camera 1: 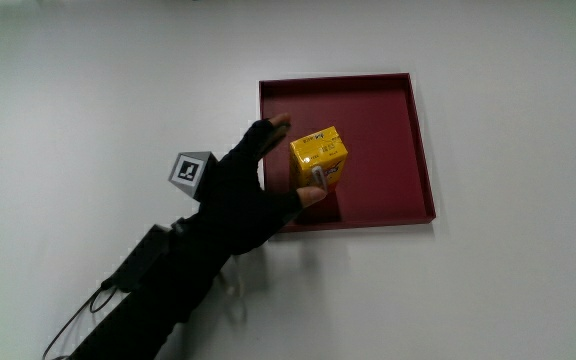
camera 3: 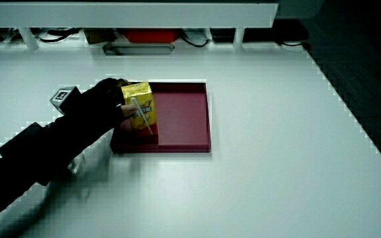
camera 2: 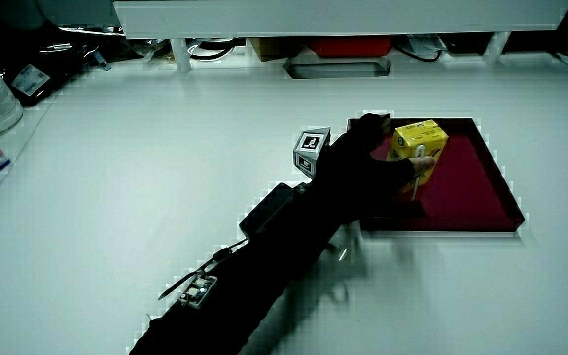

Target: Place ice redtea

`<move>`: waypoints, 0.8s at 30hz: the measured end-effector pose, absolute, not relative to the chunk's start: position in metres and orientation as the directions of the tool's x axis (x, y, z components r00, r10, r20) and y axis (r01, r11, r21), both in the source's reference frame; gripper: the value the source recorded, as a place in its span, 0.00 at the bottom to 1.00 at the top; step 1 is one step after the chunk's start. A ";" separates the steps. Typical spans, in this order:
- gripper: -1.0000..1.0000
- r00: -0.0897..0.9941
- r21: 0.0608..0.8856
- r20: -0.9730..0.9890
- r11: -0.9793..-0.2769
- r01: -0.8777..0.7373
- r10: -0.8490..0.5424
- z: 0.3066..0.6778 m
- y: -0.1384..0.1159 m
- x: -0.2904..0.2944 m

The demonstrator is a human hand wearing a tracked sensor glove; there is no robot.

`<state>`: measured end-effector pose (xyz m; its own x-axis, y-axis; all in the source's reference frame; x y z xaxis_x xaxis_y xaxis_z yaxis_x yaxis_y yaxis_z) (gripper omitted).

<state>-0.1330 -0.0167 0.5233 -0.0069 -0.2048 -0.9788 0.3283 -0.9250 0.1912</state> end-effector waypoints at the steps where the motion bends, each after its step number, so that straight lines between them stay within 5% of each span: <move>1: 0.16 -0.005 0.192 -0.978 -0.916 0.353 -0.207 0.519 -0.016 -0.136; 7: 0.05 0.084 0.298 -0.953 -0.857 0.421 -0.290 0.495 -0.006 -0.158; 24: 0.00 0.138 0.185 -0.981 -0.869 0.459 -0.135 0.458 0.026 -0.244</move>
